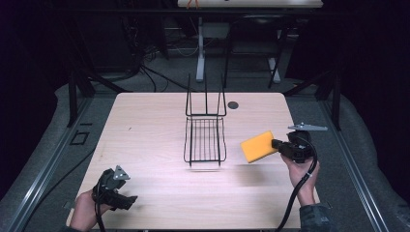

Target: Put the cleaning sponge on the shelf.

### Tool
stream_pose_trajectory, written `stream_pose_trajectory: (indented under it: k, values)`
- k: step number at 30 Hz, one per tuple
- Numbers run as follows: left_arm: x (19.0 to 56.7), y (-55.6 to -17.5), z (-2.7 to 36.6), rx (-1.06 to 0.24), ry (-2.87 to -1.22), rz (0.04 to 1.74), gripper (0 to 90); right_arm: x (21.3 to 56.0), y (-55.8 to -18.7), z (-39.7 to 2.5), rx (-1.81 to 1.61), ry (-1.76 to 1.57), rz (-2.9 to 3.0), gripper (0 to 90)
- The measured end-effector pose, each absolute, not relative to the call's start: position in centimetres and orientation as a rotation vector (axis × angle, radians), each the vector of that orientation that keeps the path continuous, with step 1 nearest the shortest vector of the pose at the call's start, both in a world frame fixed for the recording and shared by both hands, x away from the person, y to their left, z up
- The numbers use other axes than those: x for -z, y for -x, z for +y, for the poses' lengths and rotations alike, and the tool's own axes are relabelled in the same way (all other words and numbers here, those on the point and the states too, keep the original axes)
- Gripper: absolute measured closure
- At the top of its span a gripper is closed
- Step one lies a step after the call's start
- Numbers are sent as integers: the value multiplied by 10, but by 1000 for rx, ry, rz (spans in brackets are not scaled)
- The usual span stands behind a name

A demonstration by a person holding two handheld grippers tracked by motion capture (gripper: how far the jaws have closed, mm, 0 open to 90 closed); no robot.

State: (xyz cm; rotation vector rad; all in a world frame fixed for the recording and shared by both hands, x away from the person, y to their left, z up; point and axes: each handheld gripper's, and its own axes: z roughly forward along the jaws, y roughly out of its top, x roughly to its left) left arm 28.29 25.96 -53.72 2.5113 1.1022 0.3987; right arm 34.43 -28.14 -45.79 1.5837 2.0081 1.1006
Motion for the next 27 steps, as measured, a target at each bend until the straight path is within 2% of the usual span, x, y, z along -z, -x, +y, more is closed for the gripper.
stream_pose_trajectory:
  k: [27]
  values:
    - [537,-284,255,-409,-2511,1094,142,430,-336,-261,-1176,-1476,2003,900]
